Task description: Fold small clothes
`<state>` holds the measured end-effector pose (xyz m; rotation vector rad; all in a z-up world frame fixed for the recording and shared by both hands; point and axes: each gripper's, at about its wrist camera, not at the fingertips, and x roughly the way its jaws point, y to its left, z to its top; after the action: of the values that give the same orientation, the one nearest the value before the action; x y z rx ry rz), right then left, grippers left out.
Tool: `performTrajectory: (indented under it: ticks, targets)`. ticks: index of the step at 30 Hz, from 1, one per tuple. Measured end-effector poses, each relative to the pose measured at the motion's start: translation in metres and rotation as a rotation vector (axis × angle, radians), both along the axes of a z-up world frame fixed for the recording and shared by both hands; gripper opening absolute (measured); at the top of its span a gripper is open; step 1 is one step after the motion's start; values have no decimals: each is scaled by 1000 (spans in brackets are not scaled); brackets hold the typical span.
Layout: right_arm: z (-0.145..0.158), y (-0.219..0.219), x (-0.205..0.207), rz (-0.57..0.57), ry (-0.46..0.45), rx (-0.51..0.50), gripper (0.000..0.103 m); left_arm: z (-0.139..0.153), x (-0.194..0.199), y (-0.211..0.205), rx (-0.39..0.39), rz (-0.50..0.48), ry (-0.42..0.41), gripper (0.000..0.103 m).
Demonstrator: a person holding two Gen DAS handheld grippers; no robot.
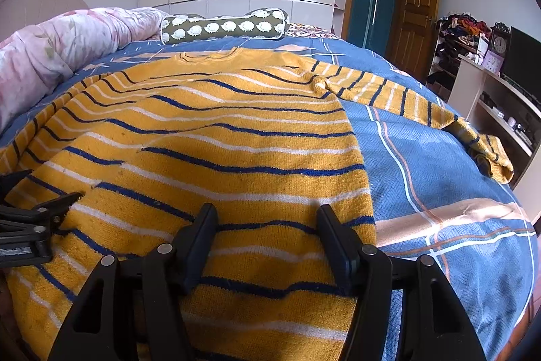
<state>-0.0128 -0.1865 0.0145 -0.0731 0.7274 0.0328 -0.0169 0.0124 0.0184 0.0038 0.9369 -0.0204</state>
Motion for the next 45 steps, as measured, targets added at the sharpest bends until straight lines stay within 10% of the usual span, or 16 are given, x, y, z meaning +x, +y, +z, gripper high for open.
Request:
performTrajectory:
  ticks: [5, 10, 13, 18, 21, 27, 29, 33, 41, 45]
  targets:
    - [3, 0, 4, 26, 36, -21, 68, 57, -37, 30, -184, -74, -62, 86]
    - [30, -9, -17, 39, 42, 98, 69, 96, -34, 96, -169, -2, -174, 94]
    - [36, -9, -29, 37, 27, 94, 73, 87, 17, 125, -48, 78, -88, 95]
    - [32, -27, -34, -8, 54, 158, 73, 26, 90, 153, -95, 107, 151, 92]
    - [35, -46, -36, -58, 52, 182, 73, 7, 109, 148, -95, 58, 235, 43]
    - [49, -88, -40, -149, 23, 224, 73, 27, 136, 177, 68, 179, 170, 23]
    - [48, -98, -39, -159, 34, 265, 73, 33, 145, 193, 180, 258, 138, 23]
    - [40, -101, -36, -121, 85, 358, 73, 52, 128, 226, -79, 272, 127, 25]
    - [18, -62, -50, -4, 187, 370, 67, 91, 29, 170, -121, 143, -26, 67]
    - [16, -45, -52, 51, 225, 341, 14, 93, -10, 146, -158, 138, -39, 69]
